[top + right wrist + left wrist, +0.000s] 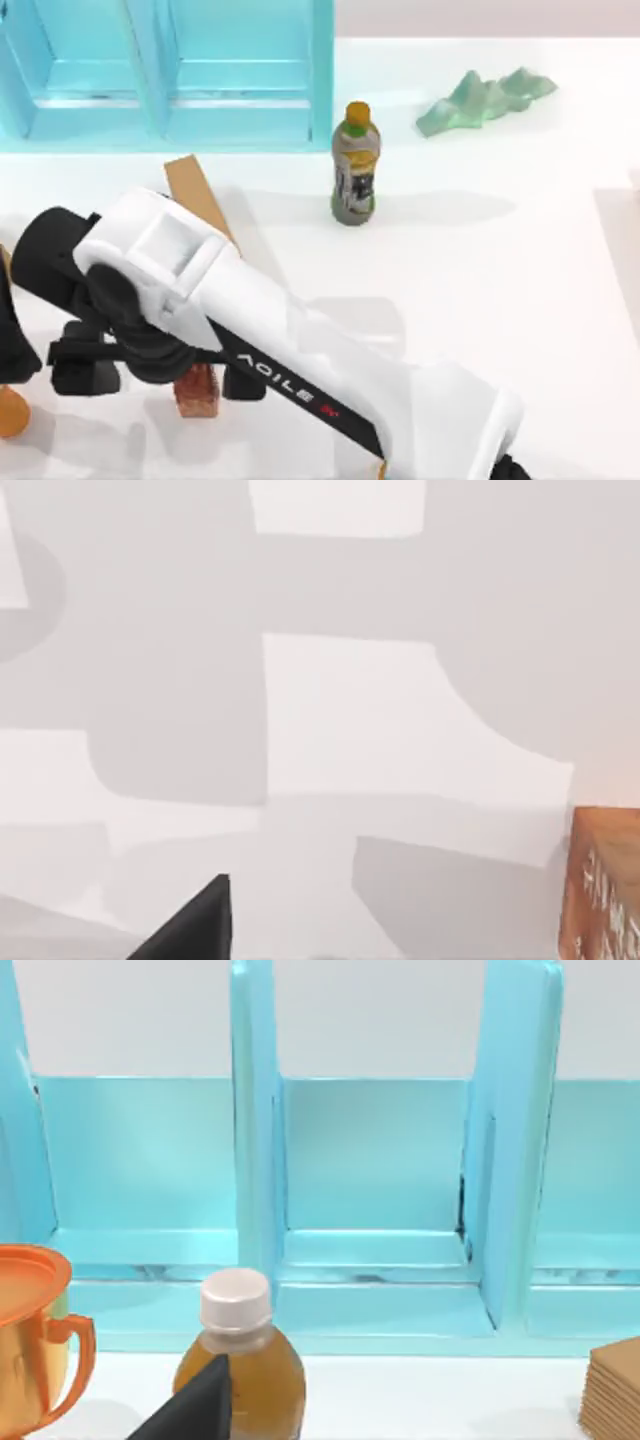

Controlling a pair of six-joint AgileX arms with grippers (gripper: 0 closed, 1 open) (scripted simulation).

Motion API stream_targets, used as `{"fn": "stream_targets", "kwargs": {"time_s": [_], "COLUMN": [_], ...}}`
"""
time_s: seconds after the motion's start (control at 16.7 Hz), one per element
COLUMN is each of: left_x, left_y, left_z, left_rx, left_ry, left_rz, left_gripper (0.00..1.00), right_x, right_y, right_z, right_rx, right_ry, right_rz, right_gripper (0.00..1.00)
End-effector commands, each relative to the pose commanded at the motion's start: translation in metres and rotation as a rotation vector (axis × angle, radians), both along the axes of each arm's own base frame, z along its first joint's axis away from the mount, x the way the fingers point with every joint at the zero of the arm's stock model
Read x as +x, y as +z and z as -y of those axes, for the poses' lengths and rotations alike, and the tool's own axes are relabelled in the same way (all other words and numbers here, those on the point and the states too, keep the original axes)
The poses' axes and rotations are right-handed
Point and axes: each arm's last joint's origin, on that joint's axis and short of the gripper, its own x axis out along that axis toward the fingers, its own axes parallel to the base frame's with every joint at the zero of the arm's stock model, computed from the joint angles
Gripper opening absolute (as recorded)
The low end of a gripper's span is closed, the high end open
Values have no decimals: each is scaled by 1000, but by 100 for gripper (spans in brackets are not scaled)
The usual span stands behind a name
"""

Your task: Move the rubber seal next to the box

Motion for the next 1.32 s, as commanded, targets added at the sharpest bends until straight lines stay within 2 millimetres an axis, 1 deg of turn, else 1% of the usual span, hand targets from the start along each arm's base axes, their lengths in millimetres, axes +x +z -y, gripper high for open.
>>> {"fn": "stream_targets", "kwargs": {"time_s": [0.24,1.02,1.08,1.32], "left_x": [0,0,0,0], "left_y": [0,0,0,0], "left_z": [0,0,0,0], "left_rx": [0,0,0,0], "left_ry": [0,0,0,0], "left_rz": [0,0,0,0], "left_gripper": [100,100,100,100], "right_x": [0,0,0,0], "right_y": [-1,-1,-1,-1], "right_z": [0,0,0,0], "right_rx": [-1,-1,-1,-1], "right_ry": [0,0,0,0], "right_rz": [0,0,0,0], "right_gripper": [100,2,0,0]}}
